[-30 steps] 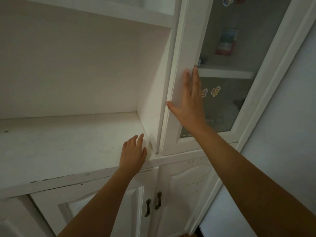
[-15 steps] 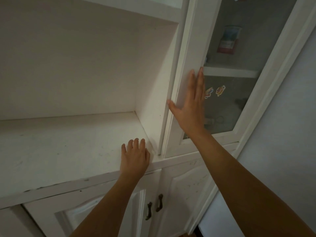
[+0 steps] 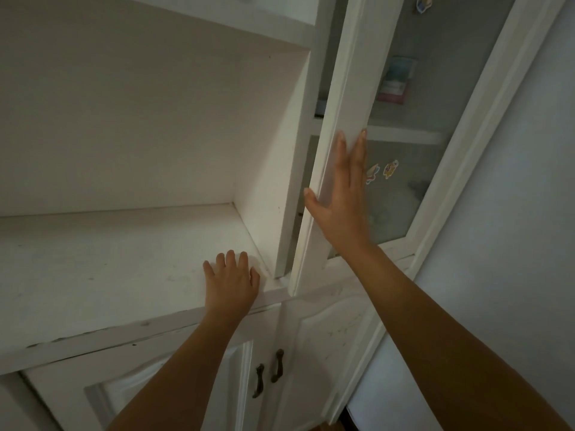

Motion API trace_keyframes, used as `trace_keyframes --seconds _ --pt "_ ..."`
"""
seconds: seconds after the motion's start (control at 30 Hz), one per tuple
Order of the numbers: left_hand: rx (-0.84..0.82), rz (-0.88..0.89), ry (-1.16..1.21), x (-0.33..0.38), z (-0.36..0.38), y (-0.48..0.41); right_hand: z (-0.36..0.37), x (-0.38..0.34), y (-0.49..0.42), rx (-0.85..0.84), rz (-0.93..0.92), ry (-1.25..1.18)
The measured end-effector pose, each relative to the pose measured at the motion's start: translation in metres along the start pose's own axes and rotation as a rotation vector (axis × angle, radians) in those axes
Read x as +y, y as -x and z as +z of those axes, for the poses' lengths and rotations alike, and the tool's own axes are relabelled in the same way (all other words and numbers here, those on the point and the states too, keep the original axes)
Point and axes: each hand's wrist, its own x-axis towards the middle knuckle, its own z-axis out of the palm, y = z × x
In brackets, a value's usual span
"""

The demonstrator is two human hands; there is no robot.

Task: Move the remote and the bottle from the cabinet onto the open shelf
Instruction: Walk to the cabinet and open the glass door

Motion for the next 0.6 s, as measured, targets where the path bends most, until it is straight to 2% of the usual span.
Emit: trace_keyframes --seconds 0.37,0.47,0.6 --pt "-0.054 0.032 -0.005 -0.001 -0.002 0.000 -0.033 -0.003 0.020 0.000 -0.073 0.052" --pt "-0.049 0.045 0.079 -0.002 -0.003 0.001 -0.040 0.000 0.027 0.036 -0.089 0.020" --pt "0.054 0.073 0.239 0.006 -0.008 0.006 -0.054 0.003 0.037 0.045 -0.079 0.018"
